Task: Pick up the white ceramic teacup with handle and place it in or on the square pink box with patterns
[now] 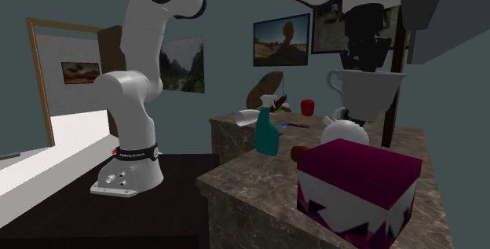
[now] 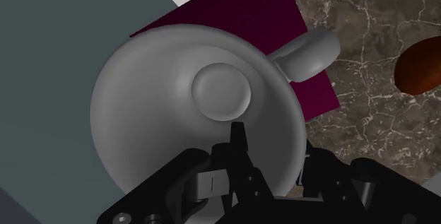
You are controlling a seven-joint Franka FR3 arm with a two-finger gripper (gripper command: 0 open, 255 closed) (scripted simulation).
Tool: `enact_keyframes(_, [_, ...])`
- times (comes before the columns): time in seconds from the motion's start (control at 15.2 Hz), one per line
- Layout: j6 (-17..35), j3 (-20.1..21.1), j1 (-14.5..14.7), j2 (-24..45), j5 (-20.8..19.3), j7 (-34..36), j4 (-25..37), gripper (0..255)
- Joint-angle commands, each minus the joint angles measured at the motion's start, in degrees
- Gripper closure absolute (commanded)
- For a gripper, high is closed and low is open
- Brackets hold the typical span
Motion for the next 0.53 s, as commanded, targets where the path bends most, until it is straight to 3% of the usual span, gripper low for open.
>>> enact_keyframes(0.0, [0.94, 0.00, -0.10, 0.60, 0.10, -0.08, -0.26, 255])
enact_keyframes(0.46, [6.19, 0.05, -0.04, 0.85, 0.04, 0.35, -5.30, 255])
